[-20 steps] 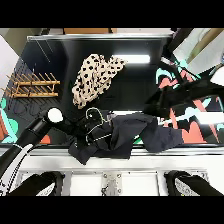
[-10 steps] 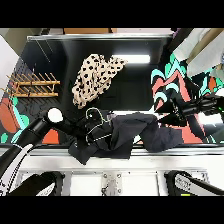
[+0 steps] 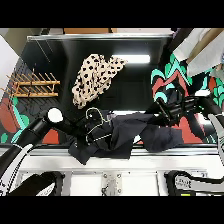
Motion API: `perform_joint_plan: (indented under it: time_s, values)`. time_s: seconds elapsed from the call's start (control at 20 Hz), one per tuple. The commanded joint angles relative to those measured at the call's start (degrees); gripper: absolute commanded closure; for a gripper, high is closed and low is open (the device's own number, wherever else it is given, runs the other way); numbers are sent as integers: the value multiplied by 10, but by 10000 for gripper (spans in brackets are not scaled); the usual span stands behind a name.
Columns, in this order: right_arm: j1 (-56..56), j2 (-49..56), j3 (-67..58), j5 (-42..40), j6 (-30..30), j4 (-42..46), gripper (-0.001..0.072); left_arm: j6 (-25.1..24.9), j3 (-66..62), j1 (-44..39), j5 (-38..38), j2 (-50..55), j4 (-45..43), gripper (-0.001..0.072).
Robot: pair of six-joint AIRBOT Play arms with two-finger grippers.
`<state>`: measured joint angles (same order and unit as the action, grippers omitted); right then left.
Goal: Fold the clothes and pants, and hang the long-sleeved shirts on hangers.
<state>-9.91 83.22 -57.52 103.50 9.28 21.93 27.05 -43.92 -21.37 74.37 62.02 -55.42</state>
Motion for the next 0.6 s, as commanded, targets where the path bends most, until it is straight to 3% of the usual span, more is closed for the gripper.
perform_joint_plan:
  time_s: [0.0,0.55]
  values:
    - [33,14,0,-13,6,-12,195,0,0,0,0,0,0,697]
    - [57,16,0,-42,6,-12,195,0,0,0,-1,0,0,697]
